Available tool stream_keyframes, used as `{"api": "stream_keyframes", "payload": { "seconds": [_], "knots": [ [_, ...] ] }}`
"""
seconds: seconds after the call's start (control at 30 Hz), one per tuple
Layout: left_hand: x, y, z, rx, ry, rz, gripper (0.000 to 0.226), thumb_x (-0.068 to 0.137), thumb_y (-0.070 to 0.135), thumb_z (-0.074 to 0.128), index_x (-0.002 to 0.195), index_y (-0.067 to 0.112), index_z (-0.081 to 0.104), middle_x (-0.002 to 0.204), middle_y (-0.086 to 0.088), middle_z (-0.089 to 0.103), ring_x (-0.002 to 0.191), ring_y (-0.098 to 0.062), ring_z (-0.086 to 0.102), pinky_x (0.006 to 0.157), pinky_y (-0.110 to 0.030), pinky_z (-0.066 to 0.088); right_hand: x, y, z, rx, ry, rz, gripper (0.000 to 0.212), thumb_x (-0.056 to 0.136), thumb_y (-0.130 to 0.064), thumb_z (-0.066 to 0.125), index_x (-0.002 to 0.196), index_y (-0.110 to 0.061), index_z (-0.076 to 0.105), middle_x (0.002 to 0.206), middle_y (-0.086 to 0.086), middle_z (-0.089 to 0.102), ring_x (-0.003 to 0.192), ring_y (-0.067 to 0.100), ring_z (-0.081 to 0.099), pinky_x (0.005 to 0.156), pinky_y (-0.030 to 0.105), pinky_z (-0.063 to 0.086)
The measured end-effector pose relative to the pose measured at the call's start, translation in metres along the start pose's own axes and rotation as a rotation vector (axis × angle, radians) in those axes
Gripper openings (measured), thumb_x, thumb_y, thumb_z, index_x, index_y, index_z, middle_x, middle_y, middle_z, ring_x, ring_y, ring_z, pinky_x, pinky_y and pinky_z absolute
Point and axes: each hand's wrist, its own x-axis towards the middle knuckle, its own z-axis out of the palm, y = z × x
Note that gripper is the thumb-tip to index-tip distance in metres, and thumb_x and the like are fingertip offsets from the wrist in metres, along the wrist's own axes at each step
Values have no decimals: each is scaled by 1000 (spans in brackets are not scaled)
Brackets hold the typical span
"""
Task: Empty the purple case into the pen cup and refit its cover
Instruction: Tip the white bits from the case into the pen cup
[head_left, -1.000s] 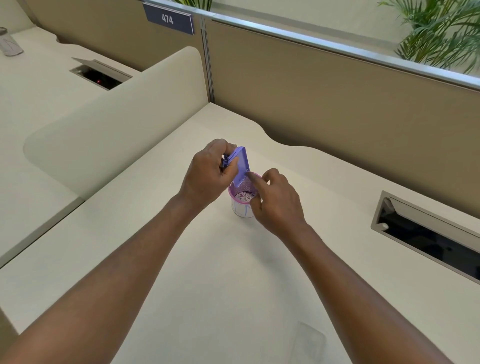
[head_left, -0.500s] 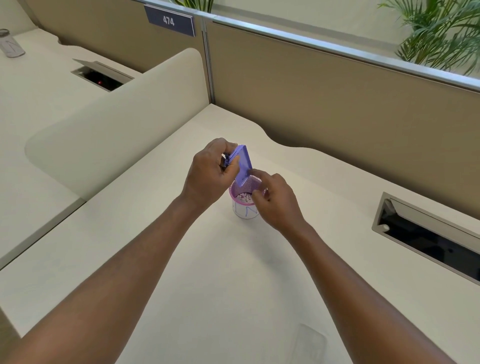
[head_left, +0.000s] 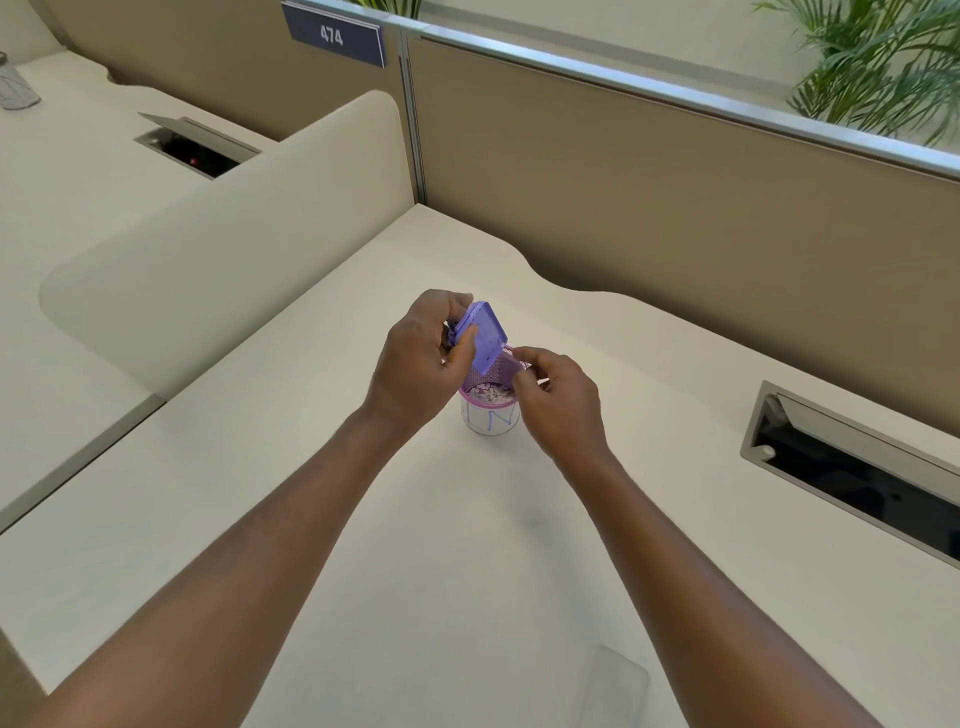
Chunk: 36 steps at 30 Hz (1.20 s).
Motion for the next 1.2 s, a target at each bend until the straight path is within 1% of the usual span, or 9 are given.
{"api": "stream_keyframes", "payload": {
  "seconds": [0.13, 0.27, 0.4, 0.6, 0.73, 0.87, 0.97, 1.07, 1.2],
  "knots": [
    [-6, 5, -2, 47, -31, 77, 11, 94, 3, 64, 102, 0, 58, 122, -12, 66, 86, -18, 62, 73, -35, 59, 0, -4, 1, 36, -9, 46, 40, 88, -22, 50, 121, -26, 72, 114, -4, 71, 104, 17, 65, 92, 38, 54],
    [-12, 10, -3, 97, -80, 115, 15, 93, 2, 63, 106, -3, 58, 127, -13, 63, 86, -29, 66, 69, -46, 60, -5, -5, 4, -265, -15, -181, 40, 91, -21, 50, 126, -32, 65, 96, 2, 59, 86, 20, 59, 67, 32, 48],
    [-12, 13, -5, 137, -89, 136, 18, 92, 2, 65, 108, -3, 59, 127, -13, 64, 86, -29, 68, 68, -46, 61, -10, -4, 5, -620, -35, -339, 52, 91, -22, 51, 143, -25, 52, 98, 7, 55, 84, 27, 54, 62, 31, 38],
    [-11, 14, -11, 144, -97, 143, 17, 92, 3, 67, 105, -4, 60, 124, -15, 65, 88, -29, 68, 70, -43, 62, -14, -3, 3, -813, -64, -462, 56, 93, -26, 48, 147, -12, 48, 107, 14, 61, 84, 33, 55, 65, 33, 27],
    [-9, 14, -12, 126, -72, 125, 13, 92, 2, 65, 102, -5, 59, 123, -16, 65, 88, -28, 67, 71, -45, 61, -12, -2, 4, -901, -84, -478, 59, 94, -33, 40, 148, -10, 45, 113, 11, 62, 90, 31, 55, 69, 36, 30],
    [-6, 13, -12, 108, -45, 109, 10, 93, 2, 64, 99, -5, 59, 121, -15, 66, 86, -21, 63, 71, -43, 60, -12, 0, 3, -929, -100, -499, 61, 94, -34, 41, 149, -8, 43, 115, 11, 61, 91, 32, 55, 74, 39, 36],
    [-4, 12, -13, 118, -57, 107, 10, 93, 2, 64, 99, -5, 59, 120, -15, 66, 86, -25, 65, 71, -44, 59, -10, -1, 1, -967, -82, -549, 57, 93, -34, 42, 144, -8, 50, 110, 12, 62, 86, 32, 55, 72, 39, 34],
    [-4, 12, -14, 136, -92, 132, 12, 93, 2, 65, 99, -5, 59, 121, -16, 66, 86, -29, 66, 69, -45, 60, -8, -7, 0, -1005, -64, -663, 44, 90, -30, 45, 123, -8, 63, 99, 12, 64, 75, 31, 52, 67, 38, 31],
    [-3, 12, -14, 158, -117, 167, 15, 93, 2, 66, 104, -5, 59, 120, -18, 66, 85, -31, 67, 67, -45, 61, -3, -6, -5, -1006, -62, -763, 28, 86, -26, 50, 103, -8, 65, 88, 11, 62, 68, 30, 48, 63, 37, 27]
  ]
}}
